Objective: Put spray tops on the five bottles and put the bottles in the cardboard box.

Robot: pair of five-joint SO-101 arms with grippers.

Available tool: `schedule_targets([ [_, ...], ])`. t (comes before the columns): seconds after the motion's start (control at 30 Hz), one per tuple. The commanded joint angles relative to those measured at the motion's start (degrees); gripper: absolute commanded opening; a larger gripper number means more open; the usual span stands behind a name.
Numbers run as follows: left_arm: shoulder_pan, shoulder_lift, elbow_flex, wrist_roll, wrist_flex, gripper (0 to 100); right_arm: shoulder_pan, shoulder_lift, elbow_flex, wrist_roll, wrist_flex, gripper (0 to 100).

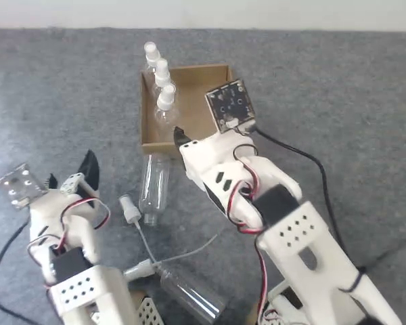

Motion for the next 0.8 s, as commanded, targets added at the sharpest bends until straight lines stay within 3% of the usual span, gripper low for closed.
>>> schedule_targets([
  [0.0,-2.11,-1.05,-0.57,0.00,-2.46,32,-0.40,-4.88,-0.62,-0.35,1.54,27.5],
  [0.3,-2.11,-1.05,-0.57,-0.09,-2.55,32,-5.85,-13.93,-0.97,4.75,8.48,27.4],
  [0.77,-2.11,-1.05,-0.57,-0.18,-2.55,32,-14.11,-16.92,-0.79,5.01,25.80,27.4],
])
